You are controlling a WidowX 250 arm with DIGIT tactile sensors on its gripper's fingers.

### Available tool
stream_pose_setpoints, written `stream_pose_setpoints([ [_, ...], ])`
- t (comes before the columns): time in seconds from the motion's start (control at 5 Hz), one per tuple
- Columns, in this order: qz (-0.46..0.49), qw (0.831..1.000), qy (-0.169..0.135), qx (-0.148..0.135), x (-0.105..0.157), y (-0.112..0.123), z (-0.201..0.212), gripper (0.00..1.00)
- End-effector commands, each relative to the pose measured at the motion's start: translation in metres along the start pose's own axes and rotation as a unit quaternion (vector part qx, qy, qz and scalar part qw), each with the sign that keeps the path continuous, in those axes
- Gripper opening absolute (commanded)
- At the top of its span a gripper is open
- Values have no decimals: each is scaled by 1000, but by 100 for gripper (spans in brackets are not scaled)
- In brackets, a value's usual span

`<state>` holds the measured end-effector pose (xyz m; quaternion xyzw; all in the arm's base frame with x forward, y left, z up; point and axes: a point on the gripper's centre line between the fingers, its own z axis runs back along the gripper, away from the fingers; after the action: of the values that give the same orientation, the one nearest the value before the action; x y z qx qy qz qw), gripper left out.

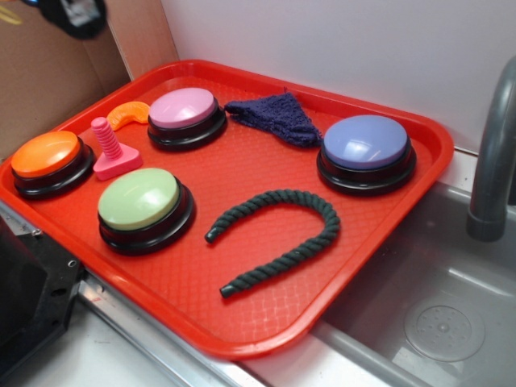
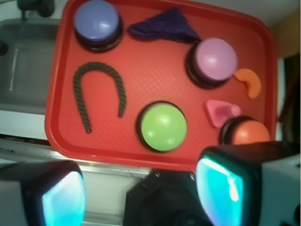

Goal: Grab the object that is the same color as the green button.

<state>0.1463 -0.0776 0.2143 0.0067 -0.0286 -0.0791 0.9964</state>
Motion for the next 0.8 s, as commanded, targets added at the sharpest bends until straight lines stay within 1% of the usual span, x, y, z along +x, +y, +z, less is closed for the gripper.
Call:
stream_pose_setpoints([
  [0.0, -55, 998, 37, -2, 37, -19, -45, 100],
  [0.2, -99, 994, 52, -16, 35, -19, -73, 100],
  [0.4, -132, 989, 68, 13, 23, -15, -90, 100],
  [0.6, -105, 991, 81, 3, 6, 6, -109, 100],
])
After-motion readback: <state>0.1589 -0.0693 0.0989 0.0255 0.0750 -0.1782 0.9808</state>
